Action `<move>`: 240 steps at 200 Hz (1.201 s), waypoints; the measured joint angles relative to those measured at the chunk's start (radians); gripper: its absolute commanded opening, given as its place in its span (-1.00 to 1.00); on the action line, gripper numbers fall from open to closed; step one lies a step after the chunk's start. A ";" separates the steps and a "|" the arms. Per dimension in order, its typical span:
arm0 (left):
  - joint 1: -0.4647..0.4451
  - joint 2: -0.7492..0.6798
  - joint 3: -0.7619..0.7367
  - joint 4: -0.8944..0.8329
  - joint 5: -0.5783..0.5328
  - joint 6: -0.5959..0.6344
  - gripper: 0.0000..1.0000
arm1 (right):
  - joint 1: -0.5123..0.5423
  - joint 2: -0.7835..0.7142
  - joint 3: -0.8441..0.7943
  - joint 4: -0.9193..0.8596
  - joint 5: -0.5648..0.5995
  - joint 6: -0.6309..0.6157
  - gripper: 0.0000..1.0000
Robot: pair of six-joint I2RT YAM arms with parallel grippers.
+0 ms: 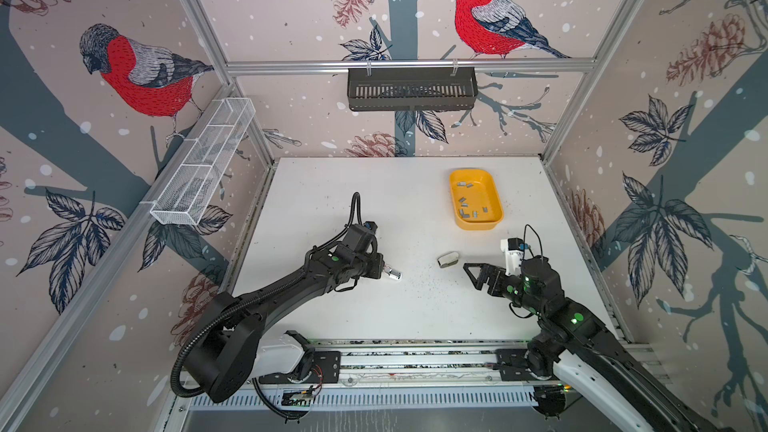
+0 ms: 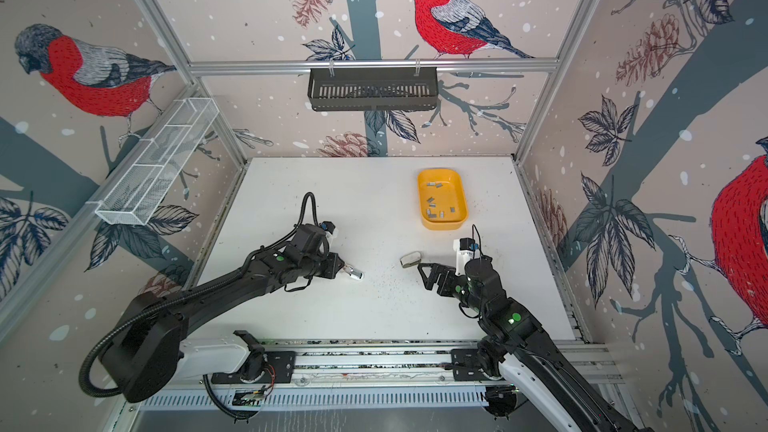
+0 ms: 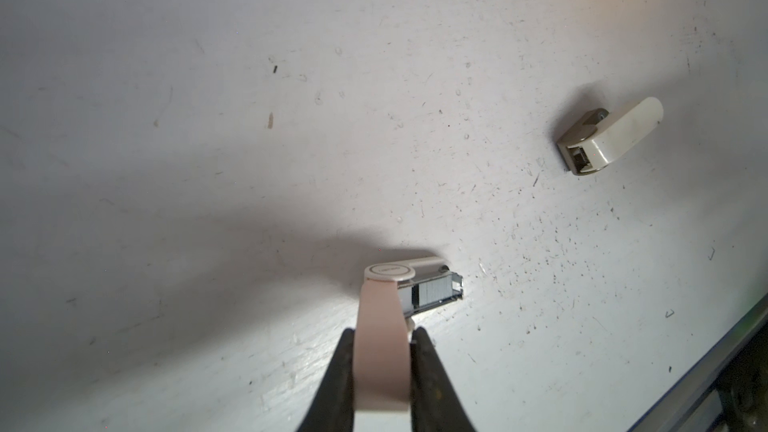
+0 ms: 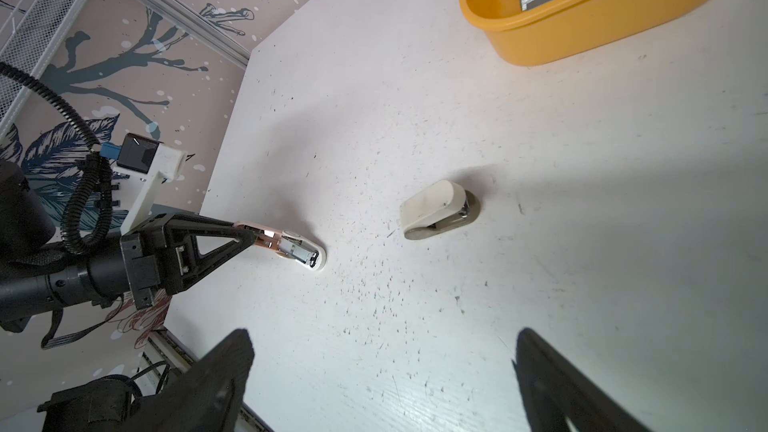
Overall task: Load the staples into the stapler
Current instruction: 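Lift the open pink stapler toward the table center with the left gripper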
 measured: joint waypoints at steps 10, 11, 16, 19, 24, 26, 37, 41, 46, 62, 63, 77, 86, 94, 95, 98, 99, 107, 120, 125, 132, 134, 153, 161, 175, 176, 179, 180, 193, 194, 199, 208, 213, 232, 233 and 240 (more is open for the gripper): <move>0.000 -0.011 -0.017 0.011 -0.005 -0.030 -0.55 | 0.000 0.001 0.000 0.002 0.000 0.000 0.98; 0.000 -0.011 -0.018 0.011 -0.006 -0.031 -0.55 | 0.000 0.002 0.000 0.003 0.000 0.000 0.98; 0.000 -0.018 -0.026 0.014 -0.008 -0.046 -0.53 | 0.000 0.002 0.000 0.005 0.000 0.000 0.98; 0.000 -0.021 -0.029 0.015 -0.009 -0.051 -0.52 | 0.000 0.002 0.000 0.007 0.000 0.000 0.98; 0.000 -0.026 -0.035 0.018 -0.014 -0.062 -0.52 | 0.000 0.003 0.000 0.008 0.000 0.000 0.98; 0.000 -0.029 -0.038 0.019 -0.015 -0.068 -0.52 | 0.000 0.003 0.000 0.010 0.000 0.000 0.98; 0.000 -0.038 -0.048 0.019 -0.024 -0.083 -0.50 | 0.000 0.005 0.000 0.015 0.000 0.000 0.98; 0.000 -0.042 -0.051 0.019 -0.030 -0.091 -0.50 | 0.000 0.005 -0.001 0.017 0.000 0.000 0.98; 0.000 -0.045 -0.055 0.019 -0.031 -0.097 -0.46 | 0.000 0.005 -0.001 0.018 0.000 0.000 0.98; 0.000 -0.059 -0.066 0.017 -0.037 -0.117 -0.26 | 0.000 0.005 -0.005 0.022 0.000 0.000 0.98; 0.000 -0.060 -0.067 0.017 -0.037 -0.118 -0.25 | 0.000 0.005 -0.005 0.022 0.000 0.000 0.98; 0.000 -0.072 -0.074 0.017 -0.042 -0.127 -0.09 | 0.000 0.005 -0.009 0.022 0.000 0.000 0.98; 0.000 -0.080 -0.077 0.014 -0.050 -0.130 0.03 | 0.000 0.005 -0.011 0.022 -0.001 0.000 0.98; 0.000 -0.088 -0.079 0.011 -0.056 -0.134 0.06 | 0.000 0.005 -0.013 0.023 -0.001 0.000 0.98; 0.000 -0.089 -0.080 0.010 -0.058 -0.135 0.06 | 0.000 0.005 -0.013 0.022 -0.001 0.000 0.98; 0.000 -0.092 -0.080 0.009 -0.061 -0.138 0.06 | 0.000 0.004 -0.014 0.023 -0.001 0.000 0.98; 0.000 -0.093 -0.080 0.008 -0.061 -0.139 0.06 | 0.000 0.004 -0.014 0.023 -0.001 0.000 0.98; 0.000 -0.100 -0.080 0.004 -0.068 -0.147 0.06 | 0.000 0.002 -0.017 0.023 -0.001 0.000 0.98; 0.000 -0.114 -0.079 -0.009 -0.087 -0.154 0.04 | 0.000 0.000 -0.019 0.024 -0.002 0.000 0.98; 0.000 -0.119 -0.079 -0.013 -0.090 -0.155 0.00 | 0.000 0.000 -0.020 0.025 -0.002 0.000 0.98; 0.000 -0.125 -0.079 -0.019 -0.094 -0.156 -0.05 | 0.000 0.000 -0.022 0.027 -0.003 0.000 0.98; 0.000 -0.127 -0.079 -0.020 -0.095 -0.156 -0.06 | 0.000 0.000 -0.023 0.027 -0.003 0.000 0.98; 0.000 -0.138 -0.074 -0.031 -0.092 -0.153 -0.18 | 0.000 0.000 -0.027 0.031 -0.003 0.001 0.98; 0.000 -0.140 -0.072 -0.034 -0.087 -0.152 -0.21 | 0.000 0.000 -0.030 0.032 -0.003 0.004 0.98; 0.000 -0.140 -0.071 -0.034 -0.081 -0.147 -0.21 | 0.000 0.000 -0.035 0.036 -0.004 0.005 0.97; 0.000 -0.140 -0.071 -0.034 -0.081 -0.146 -0.21 | 0.000 0.000 -0.035 0.037 -0.004 0.005 0.97; 0.000 -0.140 -0.071 -0.035 -0.079 -0.144 -0.22 | 0.000 0.000 -0.035 0.037 -0.004 0.006 0.97; 0.000 -0.140 -0.070 -0.036 -0.077 -0.143 -0.22 | 0.000 0.000 -0.035 0.037 -0.004 0.006 0.97; 0.000 -0.137 -0.066 -0.037 -0.055 -0.142 -0.23 | 0.000 0.000 -0.037 0.037 -0.005 0.008 0.97; 0.000 -0.137 -0.066 -0.037 -0.054 -0.142 -0.24 | 0.000 0.000 -0.037 0.037 -0.005 0.008 0.97; 0.000 -0.135 -0.063 -0.037 -0.052 -0.134 -0.26 | 0.000 0.000 -0.037 0.039 -0.007 0.008 0.97; 0.000 -0.130 -0.057 -0.037 -0.038 -0.121 -0.30 | 0.000 0.000 -0.039 0.041 -0.007 0.008 0.97; 0.000 -0.127 -0.053 -0.037 -0.032 -0.120 -0.33 | 0.000 0.001 -0.039 0.042 -0.007 0.008 0.97; 0.000 -0.117 -0.041 -0.037 -0.022 -0.114 -0.49 | 0.000 0.003 -0.040 0.044 -0.008 0.008 0.95; 0.000 -0.117 -0.040 -0.037 -0.021 -0.112 -0.49 | 0.000 0.004 -0.040 0.044 -0.008 0.008 0.95; 0.000 -0.114 -0.037 -0.037 -0.012 -0.099 -0.50 | 0.000 0.005 -0.042 0.045 -0.008 0.008 0.93</move>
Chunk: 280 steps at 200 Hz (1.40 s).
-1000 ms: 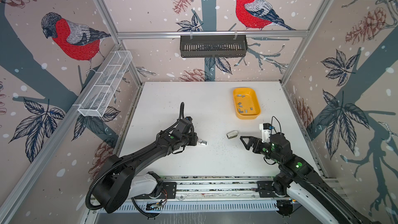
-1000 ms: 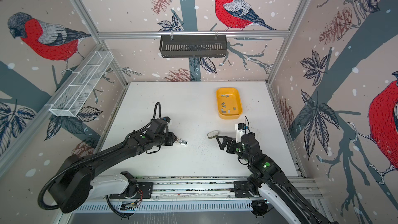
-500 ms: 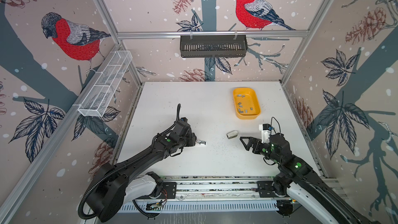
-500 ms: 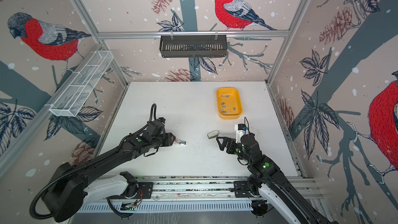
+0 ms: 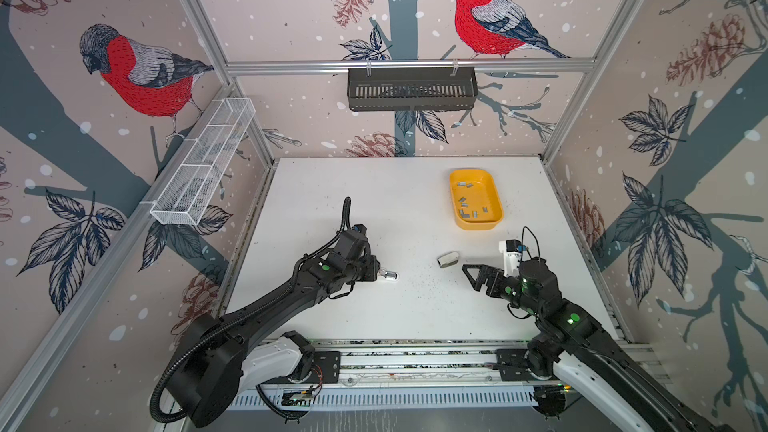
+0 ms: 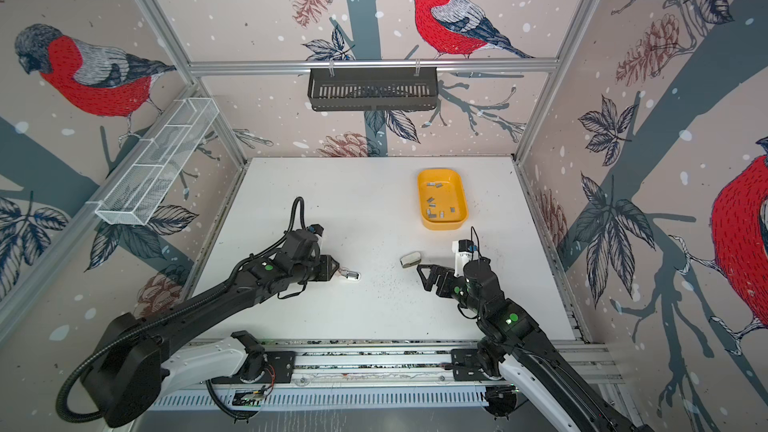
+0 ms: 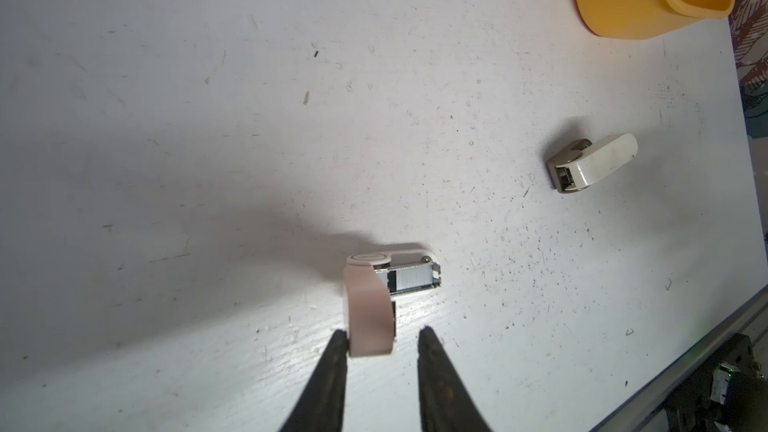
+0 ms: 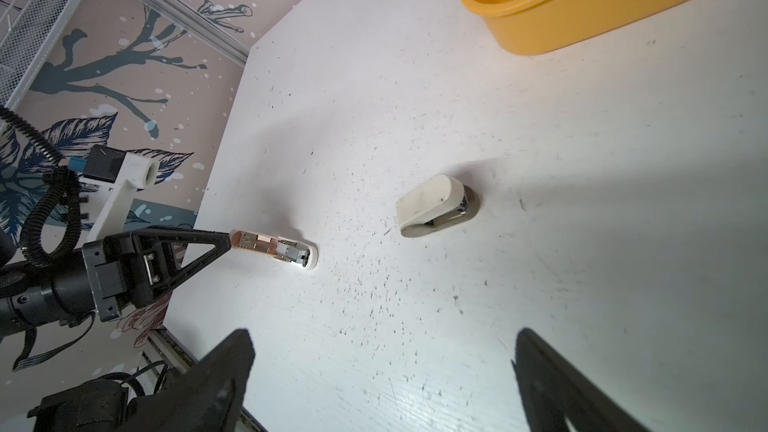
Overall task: Load the staples into the stapler
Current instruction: 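Lift the open pink stapler toward the table center with the left gripper, then bring the open right gripper over the pink stapler's top while the left holds it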
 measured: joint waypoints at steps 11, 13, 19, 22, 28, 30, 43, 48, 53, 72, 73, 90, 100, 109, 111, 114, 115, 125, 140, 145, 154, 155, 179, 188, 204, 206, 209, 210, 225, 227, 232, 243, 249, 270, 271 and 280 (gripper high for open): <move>0.000 0.001 0.004 -0.001 0.006 0.000 -0.55 | 0.000 0.000 -0.003 0.001 0.000 0.000 0.90; 0.000 0.001 0.005 -0.001 0.007 0.000 -0.56 | 0.000 0.000 -0.004 0.002 -0.001 0.000 0.89; 0.000 0.002 0.006 -0.001 0.008 0.000 -0.57 | 0.000 0.000 -0.008 0.006 -0.004 0.000 0.88; 0.000 0.003 0.008 -0.001 0.008 0.000 -0.57 | 0.000 0.000 -0.009 0.007 -0.005 0.001 0.88; -0.001 0.006 0.009 0.000 0.012 0.001 -0.58 | 0.000 0.001 -0.013 0.010 -0.010 0.002 0.87; -0.001 0.007 0.010 0.000 0.013 0.002 -0.58 | 0.000 0.001 -0.014 0.011 -0.011 0.003 0.86; -0.006 0.010 0.010 0.000 0.019 0.007 -0.58 | 0.000 0.002 -0.019 0.018 -0.015 0.018 0.85; -0.008 0.012 0.010 0.000 0.025 0.007 -0.58 | 0.000 0.002 -0.021 0.022 -0.017 0.018 0.84; -0.010 0.013 0.011 0.000 0.032 0.007 -0.58 | 0.000 0.002 -0.023 0.026 -0.019 0.018 0.83; -0.026 0.025 0.022 0.000 0.032 0.008 -0.58 | 0.001 0.009 -0.027 0.037 -0.029 0.018 0.75; -0.026 0.025 0.023 0.000 0.032 0.008 -0.58 | 0.001 0.009 -0.027 0.037 -0.029 0.018 0.74; -0.039 0.041 0.031 0.003 0.032 0.010 -0.58 | 0.005 0.024 -0.036 0.056 -0.044 0.019 0.54; -0.049 0.055 0.036 0.003 0.032 0.023 -0.58 | 0.014 0.036 -0.044 0.074 -0.046 0.026 0.34; -0.058 0.065 0.040 0.003 0.031 0.026 -0.58 | 0.028 0.053 -0.052 0.093 -0.053 0.029 0.20; -0.060 0.067 0.041 0.003 0.031 0.026 -0.58 | 0.032 0.057 -0.053 0.098 -0.054 0.032 0.18; -0.063 0.071 0.043 0.003 0.031 0.026 -0.58 | 0.037 0.063 -0.055 0.105 -0.056 0.039 0.16; -0.063 0.071 0.043 0.003 0.030 0.026 -0.58 | 0.040 0.067 -0.056 0.107 -0.056 0.044 0.15; -0.070 0.081 0.049 0.004 0.029 0.026 -0.58 | 0.064 0.094 -0.060 0.132 -0.057 0.050 0.04; -0.077 0.088 0.053 0.003 0.023 0.026 -0.58 | 0.119 0.157 -0.059 0.185 -0.055 0.070 -0.08; -0.078 0.090 0.054 0.004 0.022 0.026 -0.58 | 0.138 0.182 -0.058 0.203 -0.055 0.075 -0.10; -0.078 0.091 0.055 0.004 0.022 0.026 -0.58 | 0.173 0.233 -0.055 0.242 -0.047 0.076 -0.14; -0.078 0.092 0.055 0.004 0.022 0.026 -0.58 | 0.175 0.238 -0.055 0.245 -0.046 0.076 -0.14; -0.082 0.094 0.058 0.004 0.013 0.026 -0.58 | 0.250 0.422 -0.004 0.335 -0.034 0.097 -0.33; -0.084 0.095 0.059 0.004 0.011 0.026 -0.58 | 0.271 0.495 0.029 0.371 -0.032 0.097 -0.38; -0.084 0.100 0.064 0.005 0.010 0.026 -0.58 | 0.302 0.607 0.081 0.437 -0.025 0.096 -0.44; -0.084 0.102 0.065 0.004 0.009 0.027 -0.58 | 0.305 0.621 0.087 0.446 -0.025 0.096 -0.44; -0.085 0.104 0.067 0.004 0.008 0.027 -0.58 | 0.309 0.644 0.096 0.460 -0.025 0.096 -0.44; -0.085 0.104 0.068 0.004 0.008 0.026 -0.58 | 0.310 0.648 0.098 0.462 -0.025 0.096 -0.44; -0.091 0.116 0.079 0.004 0.007 0.028 -0.58 | 0.322 0.734 0.135 0.509 -0.026 0.096 -0.47; -0.092 0.118 0.080 0.005 0.007 0.029 -0.58 | 0.322 0.744 0.141 0.515 -0.026 0.095 -0.48; -0.094 0.122 0.084 0.005 0.006 0.031 -0.58 | 0.325 0.770 0.153 0.530 -0.027 0.095 -0.49; -0.101 0.131 0.091 0.004 0.007 0.033 -0.57 | 0.327 0.827 0.181 0.560 -0.029 0.095 -0.50; -0.104 0.135 0.095 0.005 0.007 0.033 -0.58 | 0.328 0.853 0.193 0.574 -0.031 0.095 -0.50; -0.115 0.150 0.105 0.006 0.008 0.034 -0.56 | 0.330 0.935 0.228 0.614 -0.044 0.093 -0.52; -0.116 0.150 0.105 0.006 0.008 0.034 -0.56 | 0.330 0.937 0.229 0.615 -0.045 0.093 -0.52; -0.119 0.155 0.109 0.006 0.008 0.034 -0.55 | 0.332 0.966 0.240 0.629 -0.046 0.093 -0.53</move>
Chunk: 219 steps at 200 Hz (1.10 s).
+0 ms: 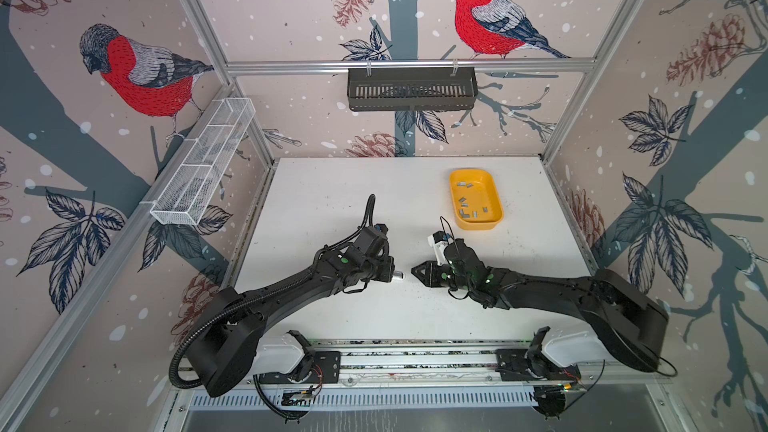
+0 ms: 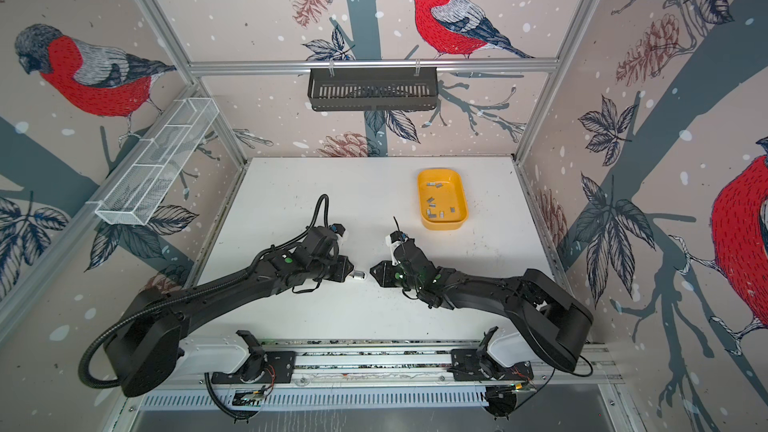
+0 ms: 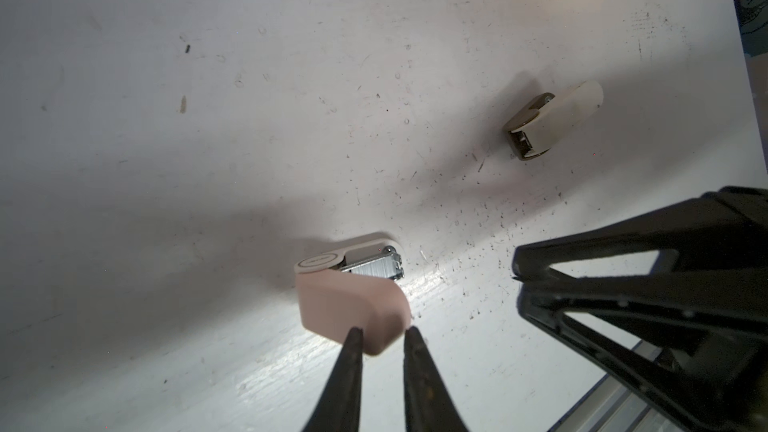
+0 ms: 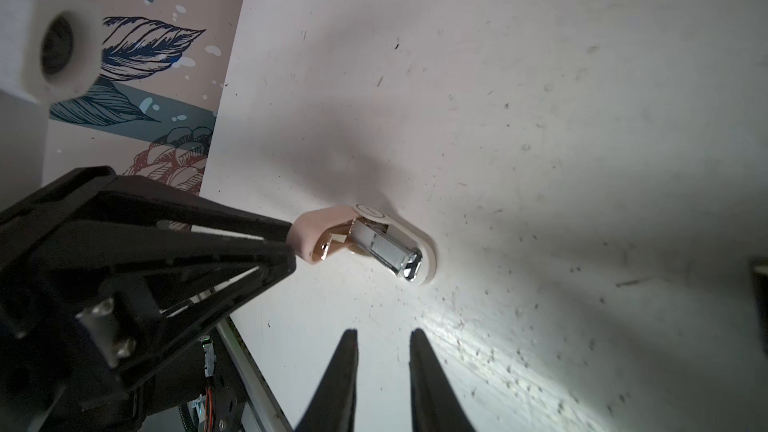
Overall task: Load the staples into the stapler
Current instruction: 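Bring the open right gripper over the pink stapler's top while the left holds it, then press the pink stapler's top shut with the right gripper while the left holds it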
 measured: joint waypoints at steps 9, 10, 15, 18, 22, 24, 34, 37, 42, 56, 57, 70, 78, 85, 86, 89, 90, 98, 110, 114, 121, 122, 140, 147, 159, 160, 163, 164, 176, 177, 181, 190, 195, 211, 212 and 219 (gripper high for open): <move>-0.004 0.003 0.002 0.002 0.000 0.000 -0.55 | 0.001 0.025 0.009 0.011 -0.006 0.000 -0.53; -0.004 0.004 0.002 0.003 0.000 0.000 -0.54 | 0.001 0.027 0.010 0.011 -0.007 0.000 -0.53; -0.005 0.005 0.003 0.005 0.001 0.001 -0.54 | 0.001 0.037 0.012 0.019 -0.010 0.000 -0.53; -0.006 0.005 0.003 0.006 0.002 0.001 -0.53 | 0.002 0.043 0.012 0.024 -0.012 0.000 -0.53; -0.008 0.006 0.004 0.007 0.003 0.003 -0.53 | 0.002 0.049 0.013 0.029 -0.014 0.000 -0.53; -0.008 0.007 0.004 0.009 0.004 0.005 -0.54 | 0.003 0.052 0.013 0.031 -0.016 0.000 -0.53; -0.010 0.010 0.004 0.014 0.006 0.013 -0.54 | 0.005 0.060 0.014 0.035 -0.021 0.001 -0.52; -0.010 0.012 0.004 0.014 0.008 0.016 -0.53 | 0.006 0.060 0.014 0.036 -0.021 0.002 -0.52; -0.010 0.014 0.004 0.015 0.009 0.017 -0.53 | 0.008 0.060 0.014 0.039 -0.021 0.002 -0.52; -0.010 0.022 0.003 0.021 0.023 0.017 -0.54 | 0.011 0.055 0.014 0.044 -0.023 0.002 -0.52; -0.010 0.023 0.003 0.021 0.023 0.017 -0.54 | 0.011 0.055 0.014 0.044 -0.023 0.002 -0.52; -0.010 0.034 0.001 0.032 0.027 0.018 -0.55 | 0.011 0.045 0.014 0.046 -0.022 0.002 -0.52; -0.010 0.041 0.000 0.043 0.031 0.018 -0.57 | 0.011 0.042 0.015 0.048 -0.021 0.002 -0.52; -0.010 0.048 0.000 0.050 0.034 0.018 -0.60 | 0.012 0.040 0.016 0.047 -0.020 0.001 -0.52; -0.010 0.049 0.000 0.050 0.035 0.018 -0.61 | 0.012 0.040 0.016 0.048 -0.020 0.001 -0.52; -0.010 0.052 -0.001 0.052 0.037 0.017 -0.62 | 0.012 0.040 0.017 0.048 -0.019 0.001 -0.52; -0.010 0.053 -0.001 0.053 0.038 0.017 -0.62 | 0.012 0.039 0.017 0.048 -0.019 0.001 -0.52; -0.010 0.061 -0.002 0.061 0.049 0.018 -0.66 | 0.013 0.039 0.017 0.048 -0.019 0.001 -0.52; -0.010 0.071 -0.002 0.070 0.051 0.017 -0.70 | 0.013 0.039 0.018 0.047 -0.019 0.000 -0.53; -0.010 0.073 -0.002 0.073 0.051 0.017 -0.71 | 0.013 0.039 0.019 0.047 -0.019 0.000 -0.53; -0.010 0.077 -0.003 0.080 0.052 0.017 -0.74 | 0.013 0.039 0.021 0.045 -0.019 0.000 -0.53; -0.010 0.079 -0.003 0.081 0.052 0.017 -0.74 | 0.013 0.039 0.021 0.045 -0.019 0.000 -0.53; -0.010 0.090 -0.006 0.096 0.052 0.017 -0.75 | 0.014 0.042 0.029 0.042 -0.016 -0.002 -0.53; -0.010 0.092 -0.009 0.098 0.052 0.016 -0.77 | 0.014 0.047 0.033 0.041 -0.016 -0.002 -0.53; -0.010 0.094 -0.014 0.099 0.052 0.016 -0.78 | 0.014 0.056 0.039 0.038 -0.016 -0.003 -0.55; -0.010 0.094 -0.014 0.099 0.052 0.016 -0.78 | 0.014 0.056 0.039 0.038 -0.016 -0.003 -0.55; -0.010 0.095 -0.015 0.099 0.052 0.016 -0.78 | 0.014 0.060 0.041 0.037 -0.016 -0.004 -0.55; -0.010 0.095 -0.016 0.099 0.052 0.015 -0.78 | 0.014 0.061 0.042 0.036 -0.016 -0.005 -0.55; -0.010 0.098 -0.019 0.103 0.052 0.015 -0.80 | 0.014 0.074 0.047 0.035 -0.016 -0.007 -0.58; -0.010 0.098 -0.019 0.103 0.052 0.015 -0.80 | 0.015 0.075 0.047 0.035 -0.016 -0.007 -0.58; -0.010 0.099 -0.020 0.103 0.051 0.014 -0.81 | 0.015 0.080 0.050 0.034 -0.016 -0.010 -0.59; -0.010 0.100 -0.021 0.102 0.051 0.014 -0.81 | 0.016 0.090 0.056 0.031 -0.016 -0.014 -0.60; -0.010 0.101 -0.021 0.102 0.051 0.014 -0.81 | 0.018 0.096 0.060 0.032 -0.016 -0.020 -0.60; -0.010 0.102 -0.021 0.102 0.050 0.014 -0.81 | 0.023 0.116 0.074 0.031 -0.014 -0.021 -0.62; -0.010 0.102 -0.021 0.103 0.050 0.014 -0.82 | 0.023 0.116 0.075 0.031 -0.014 -0.021 -0.62; -0.010 0.103 -0.021 0.103 0.050 0.014 -0.82 | 0.024 0.124 0.080 0.032 -0.015 -0.021 -0.63</move>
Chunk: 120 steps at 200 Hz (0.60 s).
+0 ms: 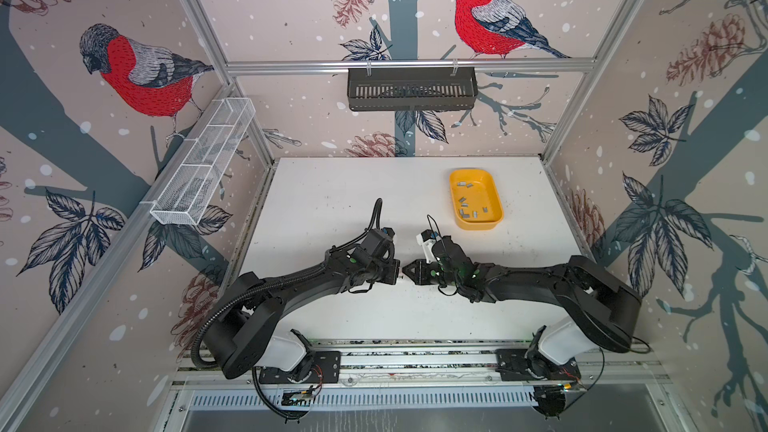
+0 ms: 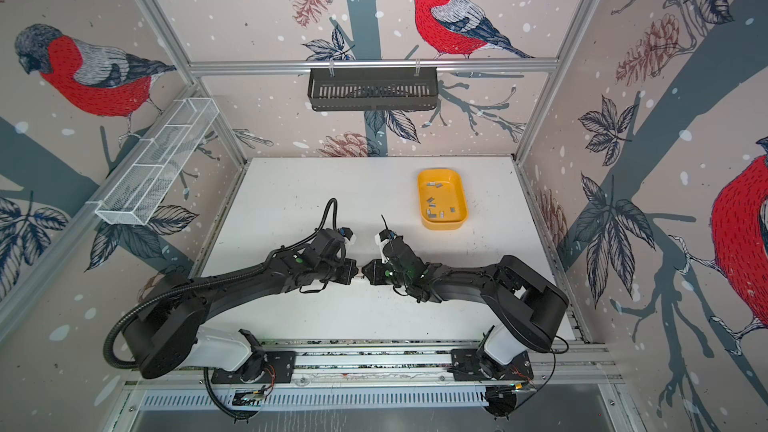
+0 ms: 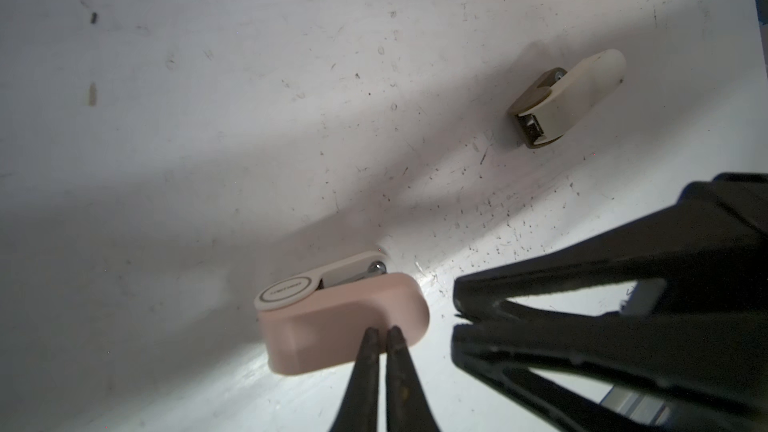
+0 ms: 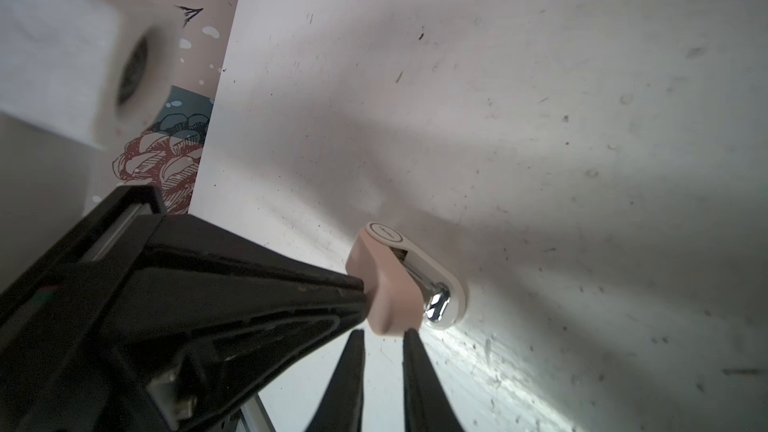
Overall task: Load the staples into the stapler
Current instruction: 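Press the pink stapler's top shut with the right gripper while the left holds it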
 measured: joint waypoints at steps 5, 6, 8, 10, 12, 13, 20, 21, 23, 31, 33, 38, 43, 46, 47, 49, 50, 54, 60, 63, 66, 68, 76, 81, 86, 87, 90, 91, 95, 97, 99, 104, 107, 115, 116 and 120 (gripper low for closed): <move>0.000 0.002 0.000 0.000 0.000 0.000 -0.82 | 0.001 0.006 0.004 0.000 0.000 0.000 -0.63; 0.000 0.002 0.000 0.000 0.000 0.000 -0.82 | 0.001 0.006 0.005 0.000 0.000 -0.001 -0.64; 0.000 0.002 0.000 0.000 0.000 0.000 -0.81 | 0.001 0.010 0.006 0.000 0.002 -0.001 -0.64; 0.000 0.003 0.000 0.000 0.000 0.000 -0.82 | 0.001 0.012 0.008 0.000 0.002 -0.001 -0.64; 0.000 0.004 0.000 0.000 -0.001 0.000 -0.81 | 0.001 0.015 0.010 0.000 0.003 -0.002 -0.64; 0.000 0.004 0.000 0.000 -0.001 0.000 -0.82 | 0.001 0.016 0.010 0.000 0.003 -0.002 -0.64; 0.000 0.006 0.000 0.002 -0.002 0.000 -0.82 | 0.002 0.024 0.016 -0.001 0.003 -0.003 -0.65; 0.000 0.006 0.000 0.002 -0.002 0.000 -0.82 | 0.002 0.024 0.016 -0.002 0.003 -0.003 -0.65; 0.000 0.006 0.000 0.003 -0.002 0.000 -0.81 | 0.002 0.027 0.017 -0.002 0.004 -0.003 -0.65; 0.000 0.008 0.000 0.006 -0.002 0.000 -0.82 | 0.003 0.034 0.021 -0.003 0.009 -0.003 -0.66; 0.000 0.009 0.000 0.006 -0.002 0.000 -0.81 | 0.004 0.036 0.022 -0.003 0.010 -0.003 -0.66; 0.000 0.009 0.000 0.008 -0.002 0.000 -0.82 | 0.004 0.041 0.024 -0.004 0.014 -0.003 -0.66; 0.000 0.009 0.000 0.009 -0.003 0.000 -0.82 | 0.005 0.045 0.027 -0.005 0.015 -0.003 -0.66; 0.000 0.009 0.000 0.010 -0.003 0.000 -0.82 | 0.005 0.047 0.027 -0.005 0.017 -0.003 -0.66; 0.000 0.009 0.000 0.010 -0.003 0.000 -0.82 | 0.005 0.047 0.028 -0.005 0.018 -0.003 -0.67; 0.000 0.009 0.000 0.011 -0.003 0.000 -0.81 | 0.005 0.048 0.029 -0.005 0.018 -0.003 -0.67; 0.000 0.009 0.000 0.011 -0.003 0.000 -0.82 | 0.005 0.050 0.029 -0.005 0.018 -0.003 -0.67; 0.000 0.009 0.000 0.013 -0.003 0.000 -0.82 | 0.005 0.051 0.029 -0.005 0.021 -0.003 -0.67; 0.000 0.010 0.000 0.016 -0.003 0.000 -0.82 | 0.006 0.055 0.031 -0.008 0.025 -0.003 -0.67; 0.000 0.010 0.000 0.016 -0.003 0.000 -0.82 | 0.007 0.056 0.032 -0.008 0.026 -0.003 -0.67; 0.000 0.010 0.000 0.017 -0.003 0.000 -0.82 | 0.008 0.057 0.032 -0.009 0.029 -0.003 -0.67; 0.000 0.010 0.000 0.017 -0.003 0.000 -0.82 | 0.009 0.057 0.033 -0.010 0.031 -0.003 -0.67; 0.000 0.012 0.000 0.019 -0.003 0.000 -0.81 | 0.013 0.061 0.035 -0.011 0.042 -0.003 -0.67; 0.000 0.014 0.000 0.021 -0.003 0.000 -0.82 | 0.014 0.064 0.036 -0.011 0.044 -0.003 -0.67; 0.000 0.016 0.000 0.022 -0.003 0.000 -0.81 | 0.015 0.067 0.037 -0.011 0.046 -0.003 -0.67; 0.000 0.016 0.000 0.022 -0.003 0.000 -0.82 | 0.016 0.068 0.037 -0.011 0.047 -0.003 -0.67; 0.000 0.018 0.000 0.022 -0.003 0.000 -0.82 | 0.017 0.070 0.037 -0.011 0.049 -0.003 -0.68; 0.000 0.018 0.000 0.022 -0.003 0.000 -0.82 | 0.017 0.070 0.037 -0.011 0.049 -0.003 -0.68; 0.000 0.019 0.000 0.022 -0.003 0.000 -0.82 | 0.018 0.072 0.037 -0.011 0.052 -0.003 -0.67; 0.000 0.020 0.000 0.022 -0.003 0.000 -0.82 | 0.019 0.074 0.037 -0.011 0.054 -0.003 -0.68; 0.000 0.021 0.000 0.022 -0.003 0.000 -0.82 | 0.019 0.074 0.037 -0.011 0.055 -0.003 -0.68; 0.000 0.022 -0.001 0.022 -0.003 0.000 -0.82 | 0.020 0.076 0.037 -0.010 0.056 -0.003 -0.68; 0.000 0.023 -0.001 0.022 -0.003 0.000 -0.81 | 0.020 0.077 0.037 -0.010 0.057 -0.003 -0.68; 0.000 0.024 -0.001 0.022 -0.003 0.000 -0.81 | 0.021 0.079 0.037 -0.010 0.063 -0.003 -0.68; 0.000 0.024 -0.001 0.022 -0.003 0.000 -0.81 | 0.022 0.079 0.037 -0.010 0.063 -0.003 -0.69; 0.000 0.025 -0.002 0.023 -0.002 0.000 -0.82 | 0.023 0.080 0.037 -0.008 0.064 -0.003 -0.69</move>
